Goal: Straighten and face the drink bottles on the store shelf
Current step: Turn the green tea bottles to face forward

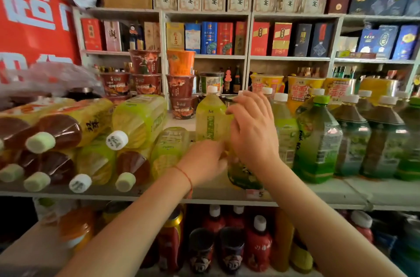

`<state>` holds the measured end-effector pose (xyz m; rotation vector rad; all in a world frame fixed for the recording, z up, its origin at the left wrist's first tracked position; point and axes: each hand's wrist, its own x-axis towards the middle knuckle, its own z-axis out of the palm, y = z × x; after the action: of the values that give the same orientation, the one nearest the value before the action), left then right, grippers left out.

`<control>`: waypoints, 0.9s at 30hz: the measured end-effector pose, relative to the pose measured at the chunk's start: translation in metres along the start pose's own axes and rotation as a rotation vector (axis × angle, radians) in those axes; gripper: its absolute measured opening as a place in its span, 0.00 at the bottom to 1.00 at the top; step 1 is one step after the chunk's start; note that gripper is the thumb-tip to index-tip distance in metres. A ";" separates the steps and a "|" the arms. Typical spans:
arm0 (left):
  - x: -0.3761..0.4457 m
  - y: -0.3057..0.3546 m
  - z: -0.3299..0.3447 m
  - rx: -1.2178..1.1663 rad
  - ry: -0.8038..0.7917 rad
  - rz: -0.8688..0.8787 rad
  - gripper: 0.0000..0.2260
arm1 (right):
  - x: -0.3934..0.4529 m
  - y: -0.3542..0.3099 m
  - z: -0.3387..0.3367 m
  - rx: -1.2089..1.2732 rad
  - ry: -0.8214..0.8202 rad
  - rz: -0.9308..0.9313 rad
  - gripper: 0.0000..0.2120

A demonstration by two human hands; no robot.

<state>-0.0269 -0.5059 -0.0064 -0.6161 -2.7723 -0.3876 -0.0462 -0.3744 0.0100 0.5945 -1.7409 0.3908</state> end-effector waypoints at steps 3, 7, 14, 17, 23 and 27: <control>-0.010 -0.019 -0.007 0.385 0.242 -0.012 0.12 | -0.011 -0.016 0.008 0.172 -0.041 -0.087 0.10; -0.038 -0.053 -0.006 0.084 0.575 -0.070 0.15 | -0.036 -0.039 0.015 0.452 -0.392 0.026 0.20; -0.093 -0.036 -0.014 0.280 1.148 0.261 0.10 | -0.066 -0.070 0.029 0.417 -0.802 0.046 0.49; -0.100 -0.055 -0.027 0.397 1.315 0.103 0.14 | -0.065 -0.083 0.043 0.243 -0.742 -0.008 0.48; -0.102 -0.118 -0.036 -0.195 0.877 -0.232 0.35 | -0.060 -0.104 0.062 0.105 -0.587 0.070 0.40; -0.092 -0.129 -0.046 -0.174 0.798 -0.145 0.35 | -0.051 -0.108 0.060 0.097 -0.457 0.115 0.35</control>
<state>0.0056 -0.6670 -0.0192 -0.2134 -2.0278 -0.7250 -0.0226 -0.4862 -0.0600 0.6931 -2.2097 0.4467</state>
